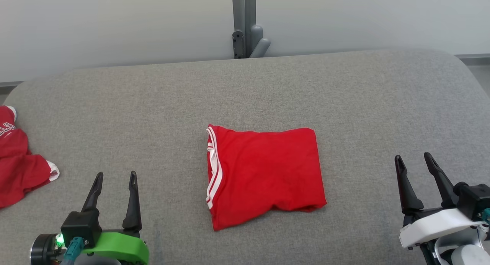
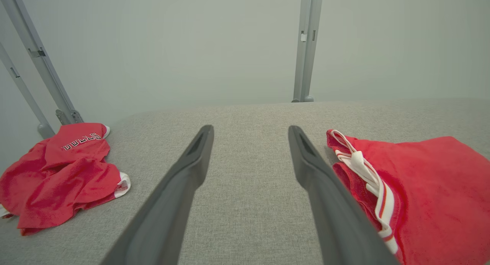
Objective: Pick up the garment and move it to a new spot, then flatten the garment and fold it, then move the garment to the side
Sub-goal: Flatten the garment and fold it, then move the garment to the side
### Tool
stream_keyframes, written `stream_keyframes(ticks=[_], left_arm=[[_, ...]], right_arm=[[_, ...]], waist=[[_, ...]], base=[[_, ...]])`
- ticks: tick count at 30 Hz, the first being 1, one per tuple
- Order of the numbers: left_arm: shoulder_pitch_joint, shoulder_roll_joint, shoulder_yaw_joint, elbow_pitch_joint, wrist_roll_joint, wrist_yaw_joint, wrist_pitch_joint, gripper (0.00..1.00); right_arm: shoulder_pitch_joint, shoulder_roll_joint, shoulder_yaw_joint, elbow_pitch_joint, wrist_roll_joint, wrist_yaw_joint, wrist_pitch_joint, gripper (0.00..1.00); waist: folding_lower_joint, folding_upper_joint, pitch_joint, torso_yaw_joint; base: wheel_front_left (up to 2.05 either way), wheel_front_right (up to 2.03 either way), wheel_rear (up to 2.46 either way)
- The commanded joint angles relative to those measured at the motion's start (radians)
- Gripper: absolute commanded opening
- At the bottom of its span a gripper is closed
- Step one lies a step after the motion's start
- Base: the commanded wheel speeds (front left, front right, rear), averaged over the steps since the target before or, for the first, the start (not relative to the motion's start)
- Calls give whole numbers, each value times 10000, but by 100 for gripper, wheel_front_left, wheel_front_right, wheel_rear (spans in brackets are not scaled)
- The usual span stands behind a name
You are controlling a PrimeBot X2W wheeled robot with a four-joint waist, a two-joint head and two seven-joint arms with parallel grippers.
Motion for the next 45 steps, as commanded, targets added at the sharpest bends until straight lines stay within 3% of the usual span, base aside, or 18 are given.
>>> stream_keyframes(ticks=[1, 45], left_arm=[[157, 90, 2, -3, -11, 20, 11, 100], [-45, 284, -404, -138, -213, 263, 220, 100]], right_arm=[[156, 0, -38, -68, -47, -1, 46, 100], [520, 143, -595, -650, -241, -1, 439, 100]], waist=[[0, -1, -146, -5], [0, -1, -281, 280]], base=[[0, 0, 0], [0, 0, 0]])
